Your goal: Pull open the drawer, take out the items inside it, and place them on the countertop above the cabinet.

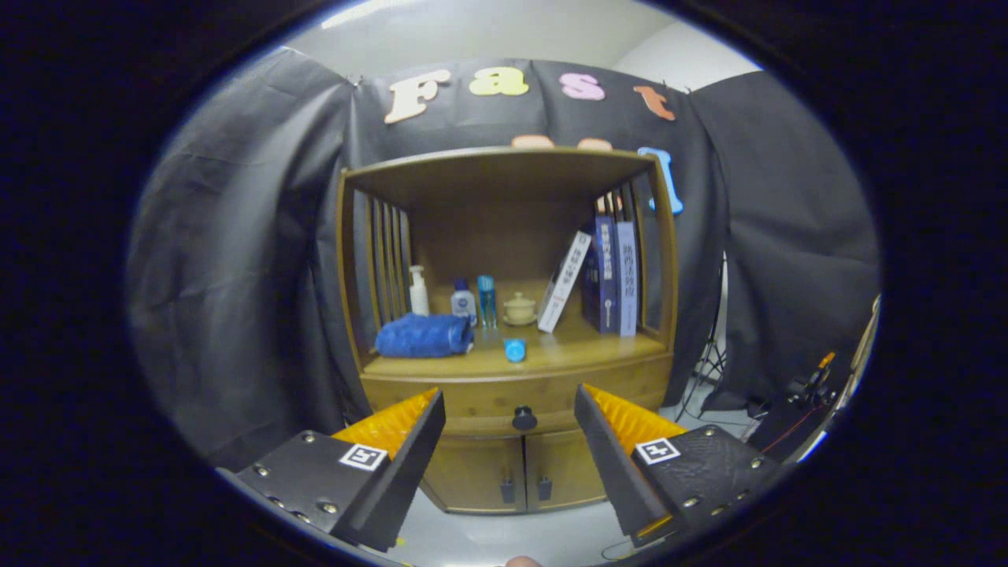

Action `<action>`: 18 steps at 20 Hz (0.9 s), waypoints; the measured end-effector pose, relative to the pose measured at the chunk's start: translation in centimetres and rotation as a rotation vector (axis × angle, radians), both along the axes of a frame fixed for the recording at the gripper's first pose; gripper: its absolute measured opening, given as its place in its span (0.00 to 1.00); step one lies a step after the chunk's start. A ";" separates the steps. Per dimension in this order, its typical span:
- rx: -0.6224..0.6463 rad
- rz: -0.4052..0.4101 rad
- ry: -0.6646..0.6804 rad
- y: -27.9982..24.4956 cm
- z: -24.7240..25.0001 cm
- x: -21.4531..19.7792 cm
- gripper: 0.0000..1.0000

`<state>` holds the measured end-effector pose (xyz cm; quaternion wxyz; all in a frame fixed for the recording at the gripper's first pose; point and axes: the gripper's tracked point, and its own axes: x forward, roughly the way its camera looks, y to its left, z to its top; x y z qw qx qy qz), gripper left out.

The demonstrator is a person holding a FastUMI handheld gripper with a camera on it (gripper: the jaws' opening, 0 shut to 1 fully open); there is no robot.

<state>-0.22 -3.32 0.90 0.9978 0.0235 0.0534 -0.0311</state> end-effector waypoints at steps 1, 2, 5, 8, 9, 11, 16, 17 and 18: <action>0.008 -0.004 -0.020 -0.1 1.5 -0.6 0.99; 0.011 -0.003 -0.040 0.0 2.9 -1.2 0.99; 0.031 -0.005 -0.092 -0.3 6.4 -3.0 0.99; 0.063 0.009 -0.139 -0.1 9.0 -4.7 0.98; 0.063 0.009 -0.141 -0.2 9.5 -5.4 0.98; 0.054 0.013 -0.145 -0.2 10.1 -6.1 0.98; 0.039 0.013 -0.142 -0.9 8.8 -6.3 0.98; 0.047 0.015 -0.129 -0.8 8.2 -6.2 0.98; 0.055 0.022 -0.116 -0.6 7.7 -6.0 0.98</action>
